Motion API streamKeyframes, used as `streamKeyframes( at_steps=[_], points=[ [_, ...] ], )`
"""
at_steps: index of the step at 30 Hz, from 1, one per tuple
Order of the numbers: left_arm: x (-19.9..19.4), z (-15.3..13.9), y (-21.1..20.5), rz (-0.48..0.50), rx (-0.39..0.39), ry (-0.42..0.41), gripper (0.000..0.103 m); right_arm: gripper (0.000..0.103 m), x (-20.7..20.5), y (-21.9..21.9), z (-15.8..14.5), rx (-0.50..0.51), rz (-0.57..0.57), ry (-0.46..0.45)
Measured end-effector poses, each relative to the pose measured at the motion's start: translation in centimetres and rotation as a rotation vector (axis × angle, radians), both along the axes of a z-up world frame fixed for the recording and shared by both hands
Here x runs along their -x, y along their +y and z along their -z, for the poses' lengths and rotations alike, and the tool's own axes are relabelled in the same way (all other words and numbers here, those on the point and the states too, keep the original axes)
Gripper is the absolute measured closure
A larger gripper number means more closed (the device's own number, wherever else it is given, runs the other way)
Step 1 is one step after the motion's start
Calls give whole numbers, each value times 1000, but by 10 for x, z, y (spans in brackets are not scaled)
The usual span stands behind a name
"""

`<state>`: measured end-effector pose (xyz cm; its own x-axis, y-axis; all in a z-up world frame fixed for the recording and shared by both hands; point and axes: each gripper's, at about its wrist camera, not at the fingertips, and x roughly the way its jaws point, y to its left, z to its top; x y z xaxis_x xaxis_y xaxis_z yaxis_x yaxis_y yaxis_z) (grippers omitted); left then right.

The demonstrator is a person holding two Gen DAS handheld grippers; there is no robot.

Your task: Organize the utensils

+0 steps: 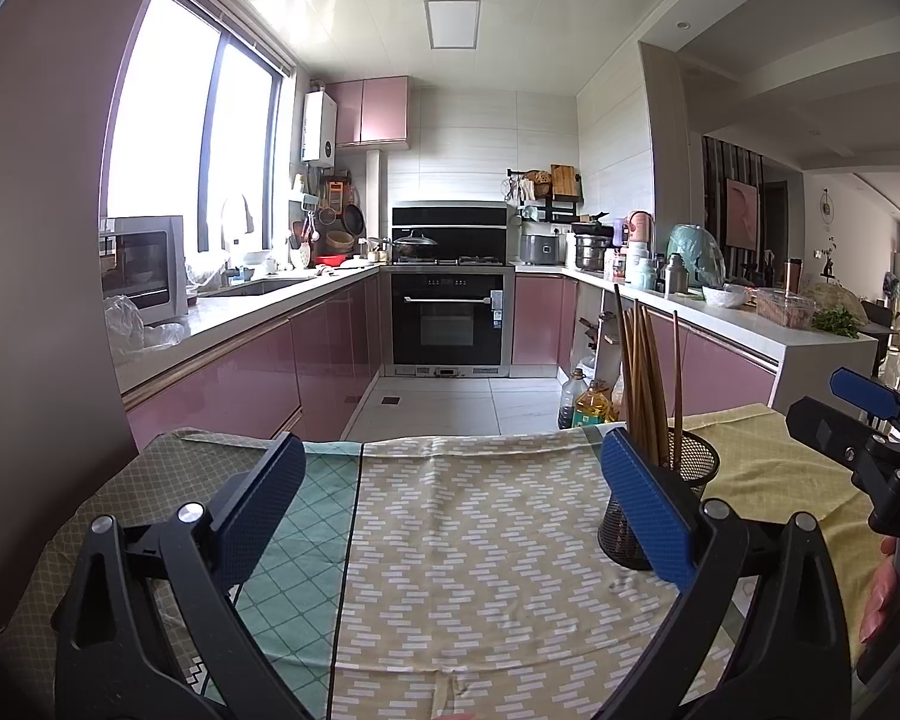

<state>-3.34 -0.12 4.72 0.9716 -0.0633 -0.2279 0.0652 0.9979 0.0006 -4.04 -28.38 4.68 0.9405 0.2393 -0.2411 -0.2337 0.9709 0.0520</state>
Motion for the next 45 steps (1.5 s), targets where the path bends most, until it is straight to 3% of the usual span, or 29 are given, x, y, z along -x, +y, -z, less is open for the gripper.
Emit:
streamKeyframes(
  at_steps=[45],
  points=[
    [1, 10, -3, 3, 8, 18, 6, 7, -1, 0, 1, -6, 8, 3]
  ],
)
